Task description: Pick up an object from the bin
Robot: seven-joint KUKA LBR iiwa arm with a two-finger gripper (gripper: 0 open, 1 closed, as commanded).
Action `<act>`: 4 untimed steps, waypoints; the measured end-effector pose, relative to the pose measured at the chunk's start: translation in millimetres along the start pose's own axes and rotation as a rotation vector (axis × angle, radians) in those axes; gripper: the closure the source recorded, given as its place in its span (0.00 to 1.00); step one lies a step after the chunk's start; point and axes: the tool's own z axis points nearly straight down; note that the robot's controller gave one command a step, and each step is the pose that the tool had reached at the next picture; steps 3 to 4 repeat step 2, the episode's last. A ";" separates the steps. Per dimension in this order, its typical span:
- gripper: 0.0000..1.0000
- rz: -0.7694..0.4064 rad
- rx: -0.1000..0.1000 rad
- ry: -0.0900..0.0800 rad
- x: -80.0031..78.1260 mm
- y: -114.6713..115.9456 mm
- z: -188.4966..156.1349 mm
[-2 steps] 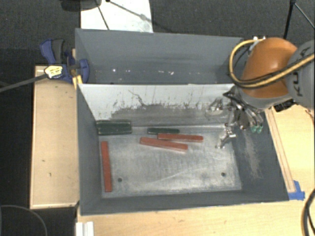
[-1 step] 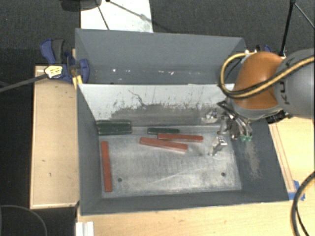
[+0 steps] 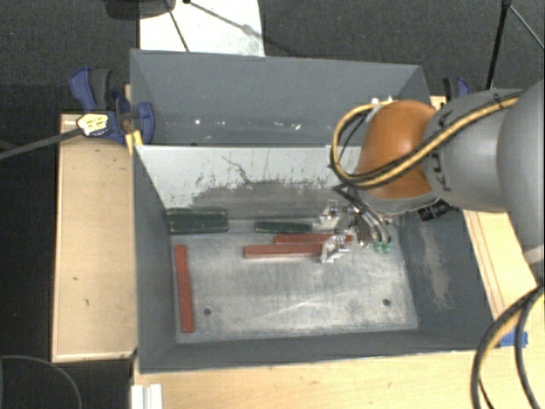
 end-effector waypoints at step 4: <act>1.00 0.059 -0.001 -0.008 29.3 33.5 -185.1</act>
Offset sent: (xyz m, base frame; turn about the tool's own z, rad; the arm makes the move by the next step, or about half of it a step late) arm -0.0317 0.0322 0.1805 0.0613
